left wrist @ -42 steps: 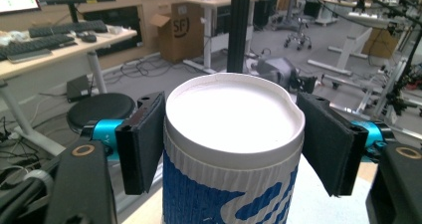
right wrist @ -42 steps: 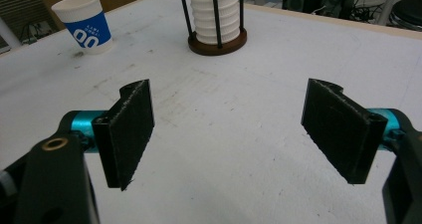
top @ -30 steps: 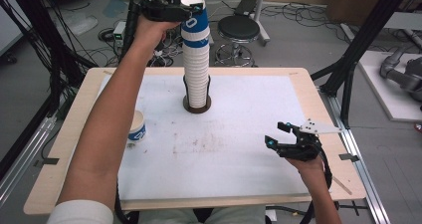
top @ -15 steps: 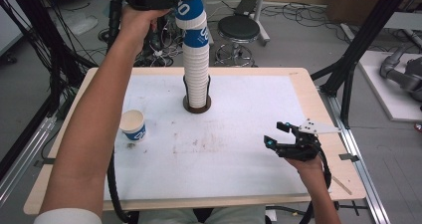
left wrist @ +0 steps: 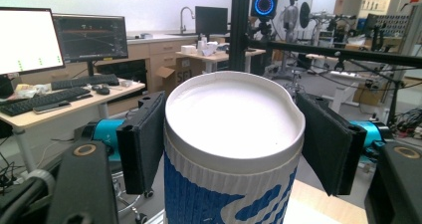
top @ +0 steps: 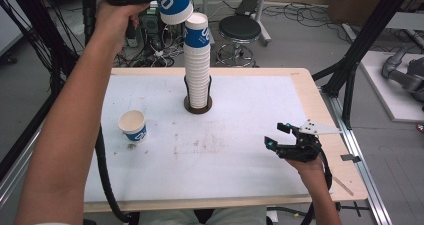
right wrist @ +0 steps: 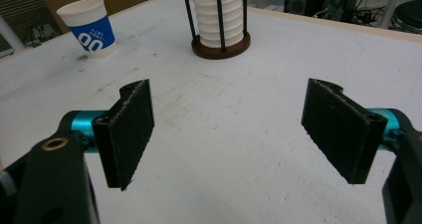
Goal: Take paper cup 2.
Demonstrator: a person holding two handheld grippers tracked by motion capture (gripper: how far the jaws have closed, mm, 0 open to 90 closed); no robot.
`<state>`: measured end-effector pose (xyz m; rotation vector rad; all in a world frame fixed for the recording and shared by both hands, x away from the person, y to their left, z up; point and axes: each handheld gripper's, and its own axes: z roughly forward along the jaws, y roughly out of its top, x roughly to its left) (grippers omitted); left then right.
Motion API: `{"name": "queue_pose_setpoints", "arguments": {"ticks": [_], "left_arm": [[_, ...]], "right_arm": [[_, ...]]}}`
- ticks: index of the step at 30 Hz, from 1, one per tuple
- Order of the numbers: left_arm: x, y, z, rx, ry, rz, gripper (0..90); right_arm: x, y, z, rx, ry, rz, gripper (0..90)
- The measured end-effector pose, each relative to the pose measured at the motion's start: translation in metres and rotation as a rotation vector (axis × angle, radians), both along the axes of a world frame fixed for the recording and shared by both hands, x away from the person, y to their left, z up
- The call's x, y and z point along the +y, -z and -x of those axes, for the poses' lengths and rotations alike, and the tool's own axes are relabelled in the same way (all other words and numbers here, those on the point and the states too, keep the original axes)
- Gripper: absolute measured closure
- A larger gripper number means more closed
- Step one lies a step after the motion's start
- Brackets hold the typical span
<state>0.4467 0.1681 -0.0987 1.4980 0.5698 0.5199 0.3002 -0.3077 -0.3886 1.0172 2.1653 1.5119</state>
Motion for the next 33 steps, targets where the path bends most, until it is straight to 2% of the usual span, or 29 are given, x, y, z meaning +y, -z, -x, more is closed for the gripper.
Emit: {"name": "queue_pose_setpoints", "arguments": {"ticks": [4, 7, 13, 22, 33], "left_arm": [[0.011, 0.004, 0.009, -0.001, 0.007, -0.019, 31.1], [0.019, 0.009, 0.017, 0.000, 0.016, -0.017, 31.1], [0.031, 0.024, 0.029, 0.007, 0.039, -0.037, 31.0], [0.039, 0.062, 0.047, 0.025, 0.081, -0.054, 31.0], [0.024, 0.115, 0.067, 0.043, 0.160, -0.068, 31.0]], "right_arm": [[0.001, 0.000, 0.000, -0.006, -0.002, 0.003, 21.2], [0.001, 0.001, 0.000, -0.001, -0.001, 0.003, 21.2], [0.002, 0.000, 0.000, -0.003, 0.000, 0.005, 21.2], [0.002, 0.002, -0.001, -0.001, -0.001, 0.012, 21.2], [0.002, 0.003, -0.001, -0.004, -0.006, 0.022, 21.2]]}}
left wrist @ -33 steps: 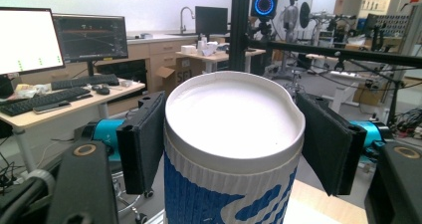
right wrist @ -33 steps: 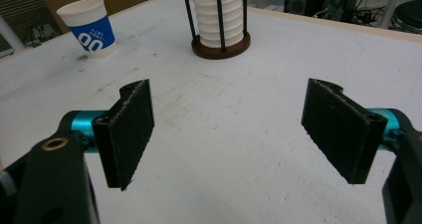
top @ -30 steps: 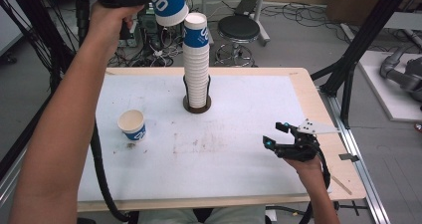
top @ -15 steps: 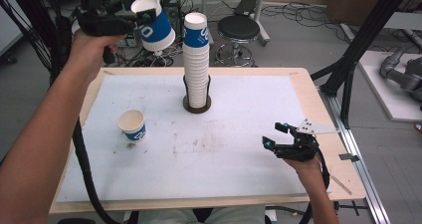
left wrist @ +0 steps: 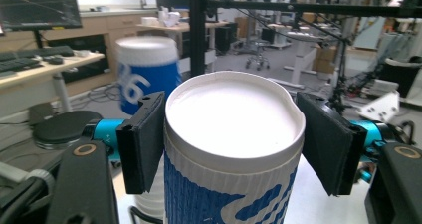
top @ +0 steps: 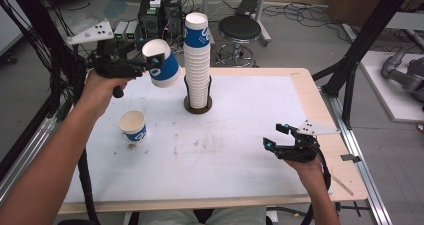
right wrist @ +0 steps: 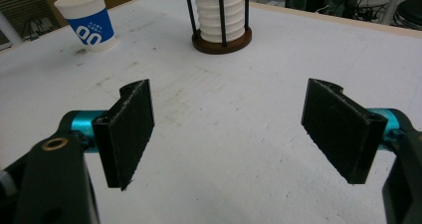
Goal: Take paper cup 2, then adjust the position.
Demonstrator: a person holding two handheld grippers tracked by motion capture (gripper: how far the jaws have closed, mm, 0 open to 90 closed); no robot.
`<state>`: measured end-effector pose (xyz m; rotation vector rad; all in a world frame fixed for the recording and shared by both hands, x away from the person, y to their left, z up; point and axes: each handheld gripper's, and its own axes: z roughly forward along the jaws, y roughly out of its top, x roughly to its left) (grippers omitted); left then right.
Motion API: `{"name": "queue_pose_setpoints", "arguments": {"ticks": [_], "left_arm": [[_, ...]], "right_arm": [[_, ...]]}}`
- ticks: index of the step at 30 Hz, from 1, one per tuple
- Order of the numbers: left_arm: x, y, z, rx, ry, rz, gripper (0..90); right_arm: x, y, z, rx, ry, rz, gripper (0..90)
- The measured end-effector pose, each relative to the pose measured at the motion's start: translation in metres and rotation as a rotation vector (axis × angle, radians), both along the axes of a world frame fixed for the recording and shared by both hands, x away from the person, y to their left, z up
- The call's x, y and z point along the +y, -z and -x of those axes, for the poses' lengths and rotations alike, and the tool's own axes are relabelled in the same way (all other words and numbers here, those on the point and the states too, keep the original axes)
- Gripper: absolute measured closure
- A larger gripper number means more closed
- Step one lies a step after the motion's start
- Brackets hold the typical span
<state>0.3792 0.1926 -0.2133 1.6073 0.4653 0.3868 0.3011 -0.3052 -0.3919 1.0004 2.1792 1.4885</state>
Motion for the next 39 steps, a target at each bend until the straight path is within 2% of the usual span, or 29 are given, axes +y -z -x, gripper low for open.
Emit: {"name": "queue_pose_setpoints", "arguments": {"ticks": [11, 14, 18, 24, 39], "left_arm": [[-0.022, 0.046, 0.012, 0.031, 0.049, -0.013, 30.9], [-0.026, 0.059, 0.014, 0.045, 0.056, 0.000, 30.9], [-0.029, 0.074, 0.014, 0.068, 0.066, -0.011, 31.0], [-0.032, 0.078, 0.016, 0.063, 0.073, -0.016, 30.9], [-0.045, 0.089, 0.018, 0.076, 0.108, -0.017, 30.9]], "right_arm": [[0.001, -0.001, -0.001, -0.001, -0.012, -0.001, 21.2], [0.002, -0.001, -0.003, -0.002, -0.015, -0.001, 20.4], [0.004, -0.001, -0.006, -0.005, -0.018, -0.001, 20.4], [0.005, 0.000, -0.004, -0.002, -0.022, 0.006, 20.4], [0.007, -0.002, -0.004, -0.005, -0.040, -0.016, 20.3]]}}
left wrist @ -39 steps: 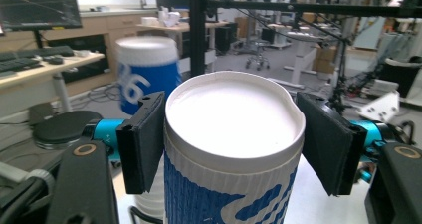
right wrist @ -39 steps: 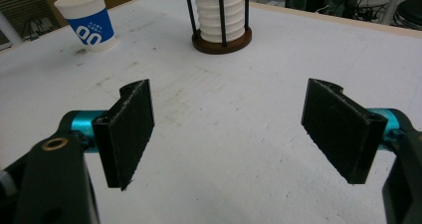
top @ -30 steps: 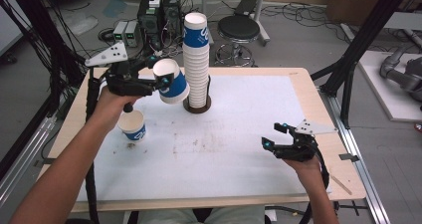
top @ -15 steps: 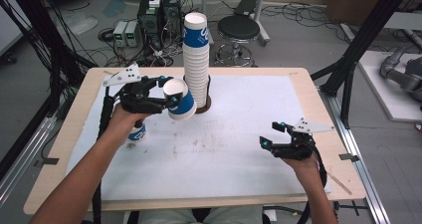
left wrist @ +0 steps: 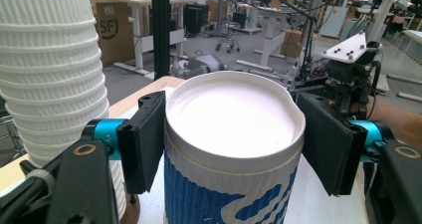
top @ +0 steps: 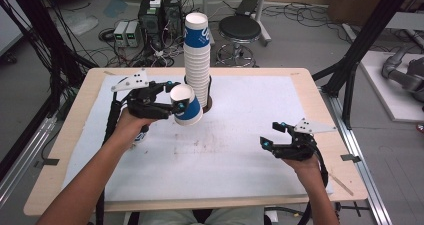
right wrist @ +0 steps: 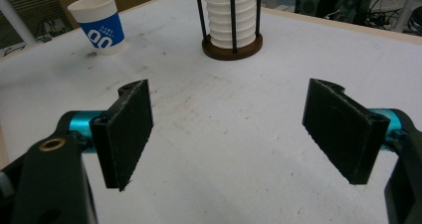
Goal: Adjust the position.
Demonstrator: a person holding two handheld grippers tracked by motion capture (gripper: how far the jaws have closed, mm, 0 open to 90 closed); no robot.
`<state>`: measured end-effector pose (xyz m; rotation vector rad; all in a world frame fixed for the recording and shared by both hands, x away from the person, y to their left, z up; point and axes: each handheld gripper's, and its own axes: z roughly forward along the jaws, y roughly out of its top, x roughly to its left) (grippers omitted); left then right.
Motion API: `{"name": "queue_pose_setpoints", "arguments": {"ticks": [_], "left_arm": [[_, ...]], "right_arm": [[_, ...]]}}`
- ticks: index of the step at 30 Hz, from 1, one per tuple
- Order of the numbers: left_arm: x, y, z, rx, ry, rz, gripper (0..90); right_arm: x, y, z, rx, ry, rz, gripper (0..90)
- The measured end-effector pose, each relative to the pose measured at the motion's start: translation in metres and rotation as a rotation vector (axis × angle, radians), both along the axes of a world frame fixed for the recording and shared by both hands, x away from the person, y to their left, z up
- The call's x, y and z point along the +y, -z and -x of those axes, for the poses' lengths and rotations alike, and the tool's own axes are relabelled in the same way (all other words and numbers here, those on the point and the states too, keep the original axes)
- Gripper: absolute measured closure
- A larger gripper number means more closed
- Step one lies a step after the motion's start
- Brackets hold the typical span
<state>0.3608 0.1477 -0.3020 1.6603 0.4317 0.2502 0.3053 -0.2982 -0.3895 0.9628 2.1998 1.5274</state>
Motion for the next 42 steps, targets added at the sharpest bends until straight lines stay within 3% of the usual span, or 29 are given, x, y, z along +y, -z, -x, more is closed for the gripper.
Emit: {"name": "queue_pose_setpoints", "arguments": {"ticks": [18, 30, 42], "left_arm": [[-0.017, 0.018, 0.008, 0.014, 0.042, 0.019, 30.9], [-0.033, 0.026, 0.014, 0.023, 0.108, 0.011, 30.9], [-0.055, 0.032, 0.022, 0.028, 0.187, -0.007, 30.9]], "right_arm": [[0.012, -0.004, 0.003, -0.017, -0.097, -0.026, 20.4], [0.028, -0.007, 0.003, -0.030, -0.173, -0.049, 20.3], [0.056, -0.009, -0.002, -0.039, -0.293, -0.040, 20.4]]}}
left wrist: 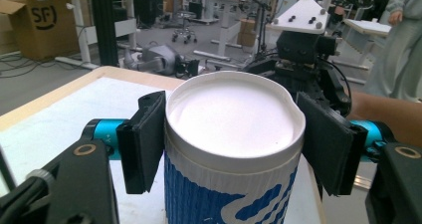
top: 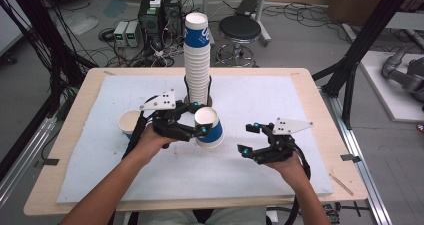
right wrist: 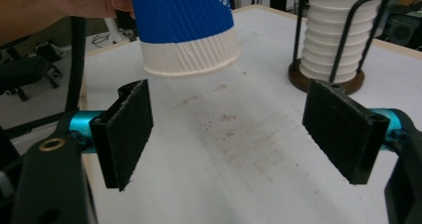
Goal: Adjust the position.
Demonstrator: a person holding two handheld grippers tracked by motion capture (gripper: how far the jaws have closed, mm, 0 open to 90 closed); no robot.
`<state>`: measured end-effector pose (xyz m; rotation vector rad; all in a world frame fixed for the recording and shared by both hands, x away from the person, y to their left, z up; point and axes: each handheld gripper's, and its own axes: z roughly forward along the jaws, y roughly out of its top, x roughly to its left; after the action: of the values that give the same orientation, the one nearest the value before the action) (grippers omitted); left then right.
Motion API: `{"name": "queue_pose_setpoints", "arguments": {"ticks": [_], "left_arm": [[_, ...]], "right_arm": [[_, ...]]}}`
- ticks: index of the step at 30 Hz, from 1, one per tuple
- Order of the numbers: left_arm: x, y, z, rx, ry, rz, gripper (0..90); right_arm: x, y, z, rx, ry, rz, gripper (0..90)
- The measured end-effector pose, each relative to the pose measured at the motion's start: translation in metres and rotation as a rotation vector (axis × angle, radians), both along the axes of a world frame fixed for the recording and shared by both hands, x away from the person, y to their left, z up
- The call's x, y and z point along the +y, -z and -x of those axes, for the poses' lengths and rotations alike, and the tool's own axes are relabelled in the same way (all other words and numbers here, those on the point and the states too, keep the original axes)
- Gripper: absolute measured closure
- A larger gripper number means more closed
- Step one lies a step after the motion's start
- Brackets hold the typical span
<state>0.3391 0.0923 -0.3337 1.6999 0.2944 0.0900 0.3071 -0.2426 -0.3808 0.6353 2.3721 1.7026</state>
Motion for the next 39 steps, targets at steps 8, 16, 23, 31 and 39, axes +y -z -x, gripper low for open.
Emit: {"name": "queue_pose_setpoints", "arguments": {"ticks": [8, 16, 23, 31, 39], "left_arm": [[-0.012, 0.001, 0.004, -0.001, 0.041, 0.003, 30.9], [-0.018, 0.003, 0.005, 0.003, 0.065, 0.003, 30.9], [-0.027, 0.005, 0.007, 0.003, 0.096, 0.005, 31.0], [-0.030, 0.005, 0.007, 0.003, 0.112, 0.017, 31.1], [-0.032, 0.006, 0.007, 0.003, 0.120, 0.024, 31.3]], "right_arm": [[0.012, -0.001, -0.002, -0.005, -0.053, -0.002, 20.3], [0.017, 0.000, -0.004, -0.006, -0.082, 0.000, 20.3], [0.025, -0.001, -0.004, -0.011, -0.108, 0.003, 20.3], [0.030, -0.001, -0.003, -0.019, -0.130, -0.018, 18.7], [0.030, -0.001, -0.003, -0.027, -0.165, -0.015, 25.1]]}}
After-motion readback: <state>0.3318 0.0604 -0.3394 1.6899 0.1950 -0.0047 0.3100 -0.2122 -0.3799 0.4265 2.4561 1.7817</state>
